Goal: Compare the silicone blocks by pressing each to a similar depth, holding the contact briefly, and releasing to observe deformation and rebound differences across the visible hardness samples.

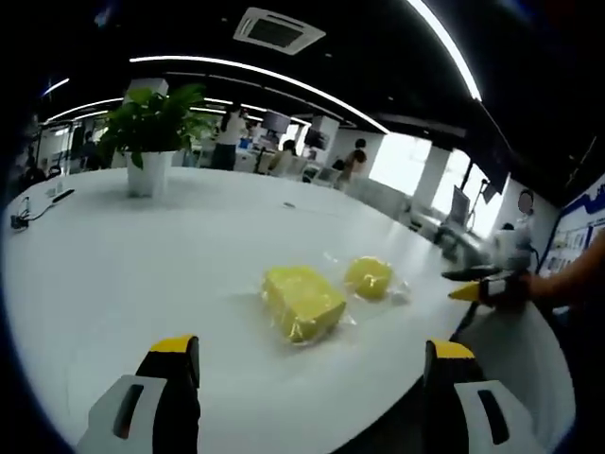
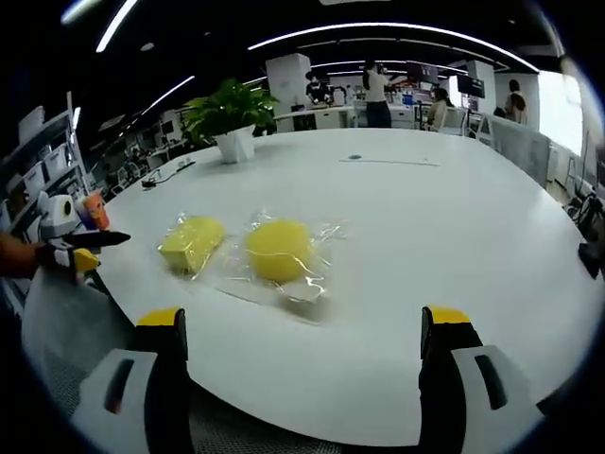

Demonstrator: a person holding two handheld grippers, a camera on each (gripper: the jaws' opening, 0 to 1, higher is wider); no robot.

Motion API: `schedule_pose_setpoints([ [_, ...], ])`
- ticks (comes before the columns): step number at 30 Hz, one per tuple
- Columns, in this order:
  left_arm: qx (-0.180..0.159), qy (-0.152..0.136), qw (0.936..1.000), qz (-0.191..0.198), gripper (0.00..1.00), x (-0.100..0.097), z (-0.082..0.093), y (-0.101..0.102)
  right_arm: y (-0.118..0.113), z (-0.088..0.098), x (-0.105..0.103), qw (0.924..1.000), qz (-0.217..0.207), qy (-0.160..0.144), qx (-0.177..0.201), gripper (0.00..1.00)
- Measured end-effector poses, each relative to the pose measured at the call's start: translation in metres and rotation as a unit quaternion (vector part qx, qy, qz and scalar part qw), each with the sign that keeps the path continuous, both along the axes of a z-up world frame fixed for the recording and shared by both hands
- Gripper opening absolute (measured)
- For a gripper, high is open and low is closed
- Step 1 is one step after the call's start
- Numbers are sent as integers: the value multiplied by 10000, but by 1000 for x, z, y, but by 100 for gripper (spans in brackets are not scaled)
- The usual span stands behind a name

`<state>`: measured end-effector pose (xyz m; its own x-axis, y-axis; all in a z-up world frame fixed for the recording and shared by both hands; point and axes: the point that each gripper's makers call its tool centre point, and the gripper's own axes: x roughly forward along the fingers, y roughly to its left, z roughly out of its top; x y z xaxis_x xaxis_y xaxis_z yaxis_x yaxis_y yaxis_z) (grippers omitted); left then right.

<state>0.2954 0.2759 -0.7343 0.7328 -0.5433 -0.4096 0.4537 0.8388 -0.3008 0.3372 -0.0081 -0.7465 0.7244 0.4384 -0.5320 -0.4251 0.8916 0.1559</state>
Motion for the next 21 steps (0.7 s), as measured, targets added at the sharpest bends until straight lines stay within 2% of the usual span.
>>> schedule_pose_setpoints([
  [4,27,-19,10000,-4,100,1,0,2,4,4,-1,9999,36,-35,159,96],
  [8,-108,-144,9998,35,100,3,7,3,6,2,-2,9999,109,9,85,96],
  [12,-13,-101,9999,71,100,4,4,6,9,1,-5,9998,212,34,59,96],
  [15,-314,-5,9994,172,100,4,7,8,9,3,-3,9998,150,20,131,96],
  [19,-151,-183,9996,182,100,5,10,12,11,5,-4,9997,217,-10,143,96],
  [21,-31,-256,9992,313,100,9,12,18,14,7,-5,9994,310,-11,134,96],
])
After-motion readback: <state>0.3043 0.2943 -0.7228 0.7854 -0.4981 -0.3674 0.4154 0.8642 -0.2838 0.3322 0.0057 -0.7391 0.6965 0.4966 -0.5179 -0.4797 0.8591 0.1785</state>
